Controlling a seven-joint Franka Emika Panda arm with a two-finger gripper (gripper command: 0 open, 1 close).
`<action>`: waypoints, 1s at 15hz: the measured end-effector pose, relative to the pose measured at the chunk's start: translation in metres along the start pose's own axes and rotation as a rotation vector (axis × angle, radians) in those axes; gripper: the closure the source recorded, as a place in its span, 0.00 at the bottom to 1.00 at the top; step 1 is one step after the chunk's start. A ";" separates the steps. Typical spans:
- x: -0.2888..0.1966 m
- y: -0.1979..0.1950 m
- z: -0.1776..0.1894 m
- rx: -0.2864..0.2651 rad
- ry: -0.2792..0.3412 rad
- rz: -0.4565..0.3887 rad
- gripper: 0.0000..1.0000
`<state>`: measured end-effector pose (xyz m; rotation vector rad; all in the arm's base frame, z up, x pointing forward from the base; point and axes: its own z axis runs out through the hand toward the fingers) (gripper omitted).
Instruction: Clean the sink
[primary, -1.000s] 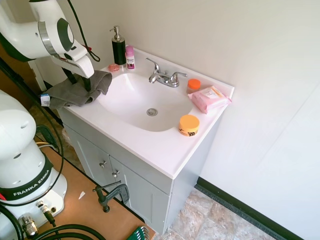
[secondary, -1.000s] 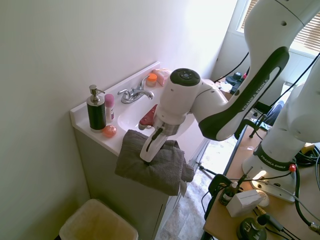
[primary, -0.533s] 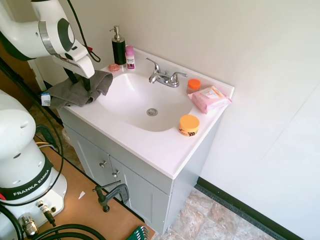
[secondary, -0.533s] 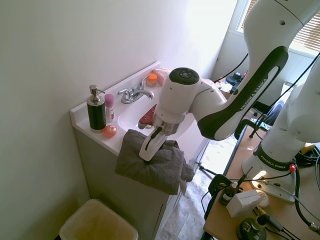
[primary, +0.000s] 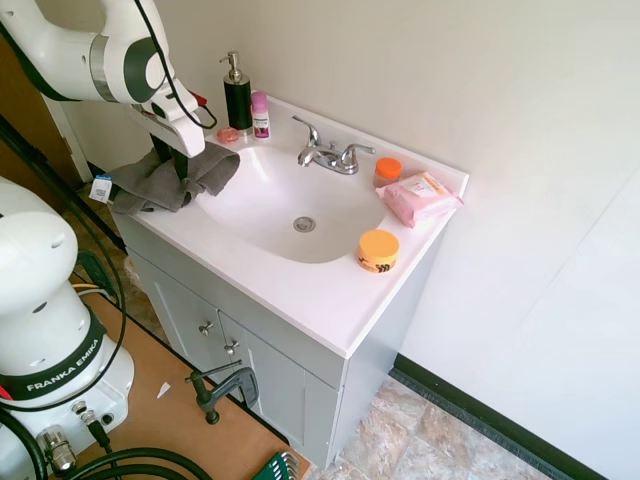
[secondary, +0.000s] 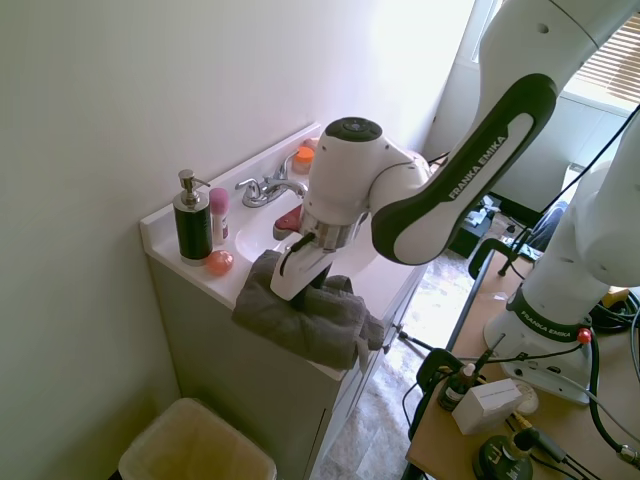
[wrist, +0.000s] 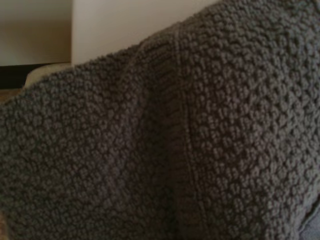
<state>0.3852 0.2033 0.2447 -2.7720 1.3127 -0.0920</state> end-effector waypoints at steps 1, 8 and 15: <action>0.005 0.000 -0.001 -0.004 -0.005 0.017 1.00; 0.082 -0.017 0.007 -0.033 -0.141 0.265 1.00; 0.153 0.016 0.070 -0.128 -0.267 0.424 1.00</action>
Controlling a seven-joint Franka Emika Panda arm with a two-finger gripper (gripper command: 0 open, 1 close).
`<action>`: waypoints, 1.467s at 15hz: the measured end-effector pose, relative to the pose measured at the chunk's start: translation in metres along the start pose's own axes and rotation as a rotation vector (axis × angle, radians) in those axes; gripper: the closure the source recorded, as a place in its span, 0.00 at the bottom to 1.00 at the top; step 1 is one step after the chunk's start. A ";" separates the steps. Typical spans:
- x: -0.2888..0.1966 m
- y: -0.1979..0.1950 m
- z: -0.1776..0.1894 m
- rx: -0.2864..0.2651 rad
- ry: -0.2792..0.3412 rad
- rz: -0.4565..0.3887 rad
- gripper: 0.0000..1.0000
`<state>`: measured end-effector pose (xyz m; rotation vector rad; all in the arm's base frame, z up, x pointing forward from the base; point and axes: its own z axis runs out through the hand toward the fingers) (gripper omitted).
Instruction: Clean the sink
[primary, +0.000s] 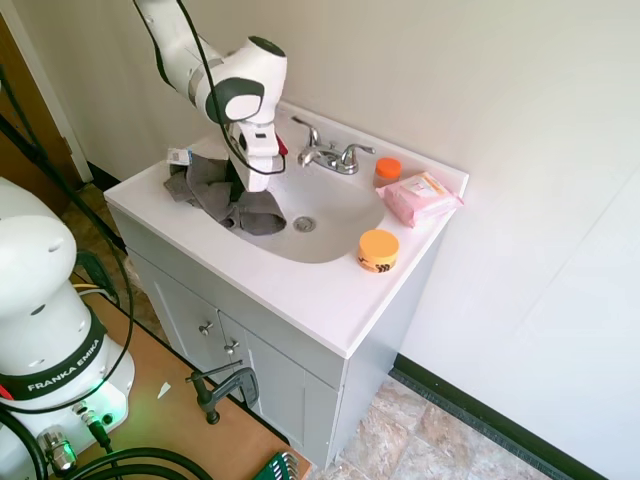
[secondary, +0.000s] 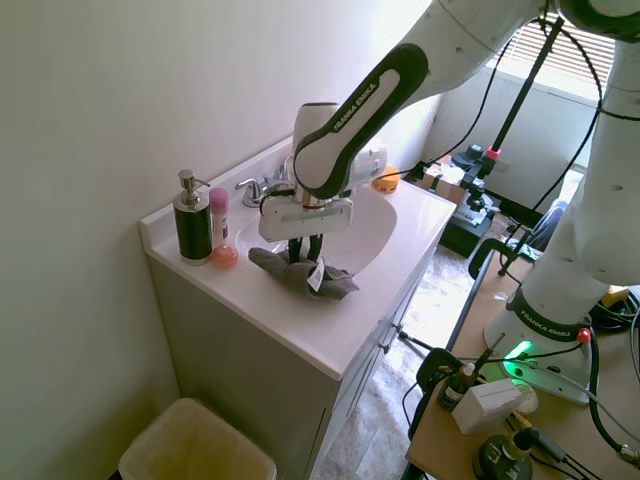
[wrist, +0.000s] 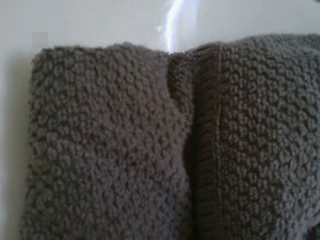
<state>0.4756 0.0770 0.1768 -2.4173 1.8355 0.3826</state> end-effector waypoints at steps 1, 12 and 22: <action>0.007 0.003 0.005 -0.015 0.001 0.004 1.00; 0.121 0.045 -0.005 -0.070 0.327 -0.145 1.00; 0.156 0.071 -0.023 0.061 0.527 -0.258 1.00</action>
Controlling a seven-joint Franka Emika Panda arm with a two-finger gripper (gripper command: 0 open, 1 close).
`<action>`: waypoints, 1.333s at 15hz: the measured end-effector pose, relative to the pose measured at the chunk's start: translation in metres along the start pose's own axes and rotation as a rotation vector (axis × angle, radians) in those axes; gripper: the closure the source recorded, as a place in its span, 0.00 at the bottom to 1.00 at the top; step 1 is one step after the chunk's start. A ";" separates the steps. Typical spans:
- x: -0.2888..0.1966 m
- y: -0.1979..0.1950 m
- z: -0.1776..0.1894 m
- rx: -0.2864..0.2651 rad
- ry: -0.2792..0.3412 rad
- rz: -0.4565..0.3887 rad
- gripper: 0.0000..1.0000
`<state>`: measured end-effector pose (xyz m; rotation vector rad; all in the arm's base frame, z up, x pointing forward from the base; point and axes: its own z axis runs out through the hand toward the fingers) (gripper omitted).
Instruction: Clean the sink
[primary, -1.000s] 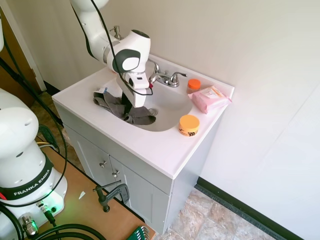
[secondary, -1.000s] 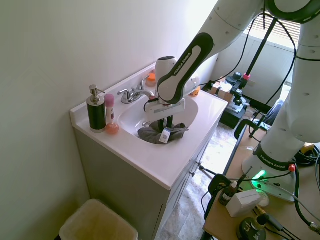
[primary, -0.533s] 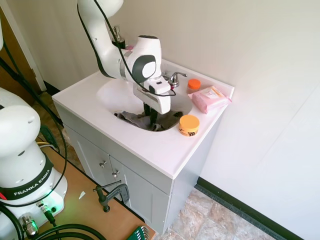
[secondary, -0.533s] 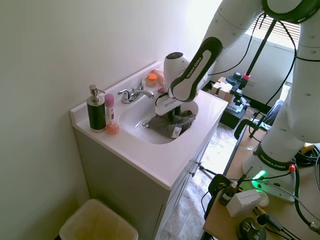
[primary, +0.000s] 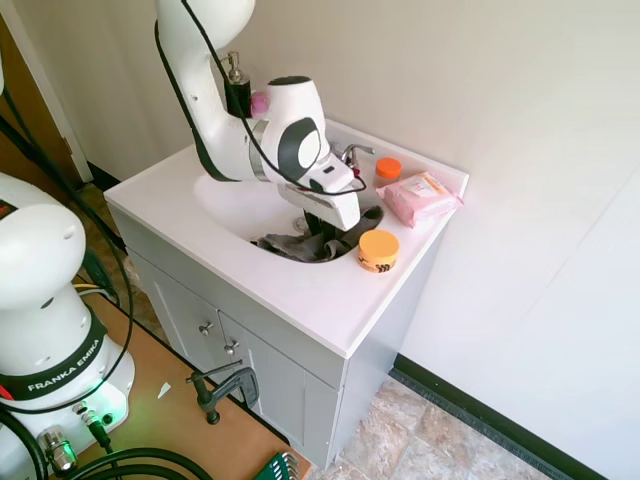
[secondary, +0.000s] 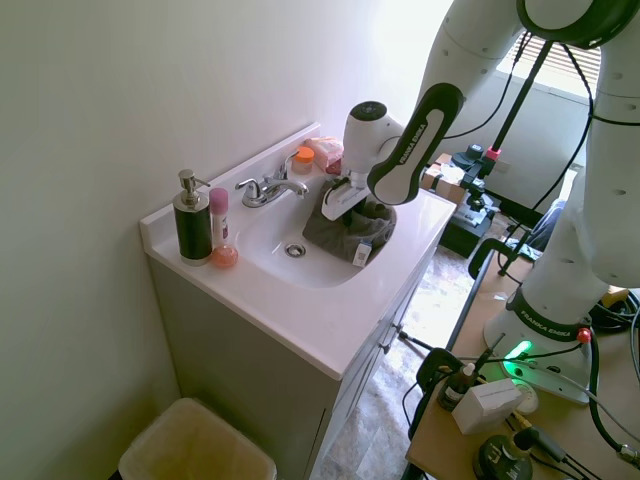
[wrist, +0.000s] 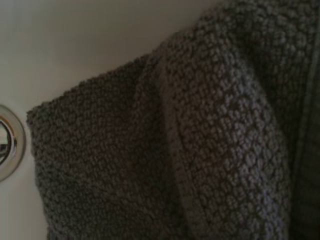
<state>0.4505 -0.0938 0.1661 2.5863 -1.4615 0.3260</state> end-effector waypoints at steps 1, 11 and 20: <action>-0.001 0.004 0.000 0.019 0.007 0.005 1.00; -0.048 -0.008 0.008 0.164 0.054 -0.007 1.00; -0.104 -0.039 0.009 0.238 0.047 0.026 1.00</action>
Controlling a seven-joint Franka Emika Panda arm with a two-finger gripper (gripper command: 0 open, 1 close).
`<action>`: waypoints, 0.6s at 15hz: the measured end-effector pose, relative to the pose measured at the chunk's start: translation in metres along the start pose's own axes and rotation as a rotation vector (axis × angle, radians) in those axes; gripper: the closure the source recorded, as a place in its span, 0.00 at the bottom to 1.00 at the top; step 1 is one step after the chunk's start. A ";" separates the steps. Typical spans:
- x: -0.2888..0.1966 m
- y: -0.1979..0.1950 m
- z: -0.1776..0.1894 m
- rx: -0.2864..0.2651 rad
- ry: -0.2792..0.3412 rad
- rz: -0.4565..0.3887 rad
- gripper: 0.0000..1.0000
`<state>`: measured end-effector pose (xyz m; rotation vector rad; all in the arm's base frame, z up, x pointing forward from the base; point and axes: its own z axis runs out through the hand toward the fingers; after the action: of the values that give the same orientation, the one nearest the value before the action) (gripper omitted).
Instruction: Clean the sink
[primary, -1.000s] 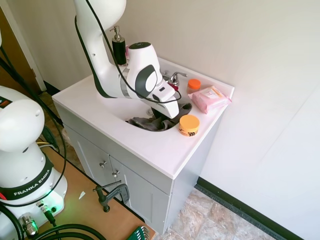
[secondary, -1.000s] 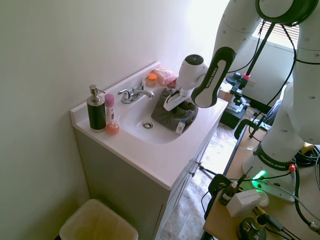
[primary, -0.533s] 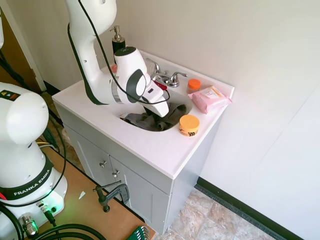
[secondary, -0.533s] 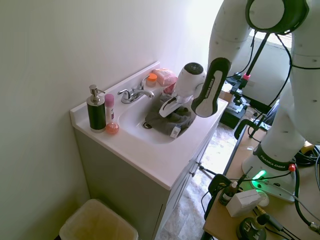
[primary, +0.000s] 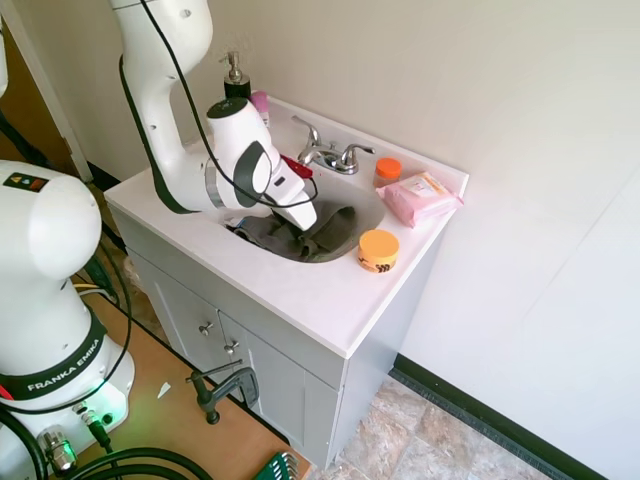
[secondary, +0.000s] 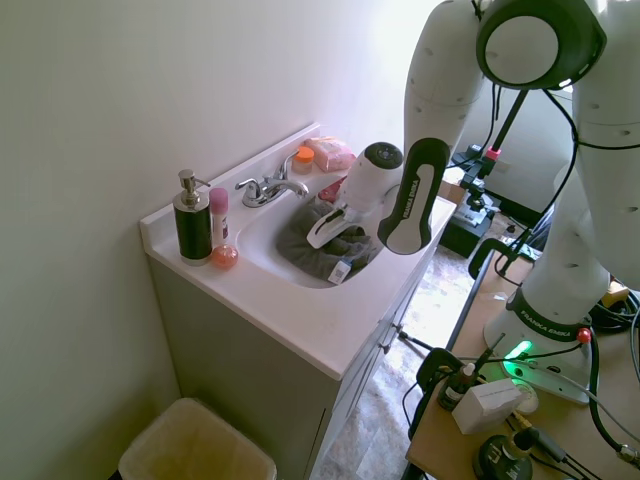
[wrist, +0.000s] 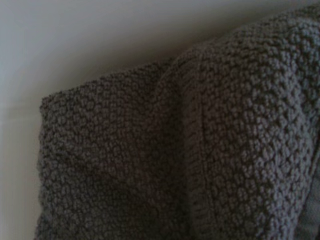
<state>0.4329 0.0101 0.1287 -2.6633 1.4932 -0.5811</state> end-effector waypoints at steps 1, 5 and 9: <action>-0.011 -0.006 0.000 0.002 -0.009 0.017 1.00; -0.036 -0.040 -0.008 -0.015 -0.100 0.095 1.00; -0.040 -0.061 -0.019 -0.065 -0.268 0.183 1.00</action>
<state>0.4579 0.0793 0.1467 -2.4875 1.6723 -0.1592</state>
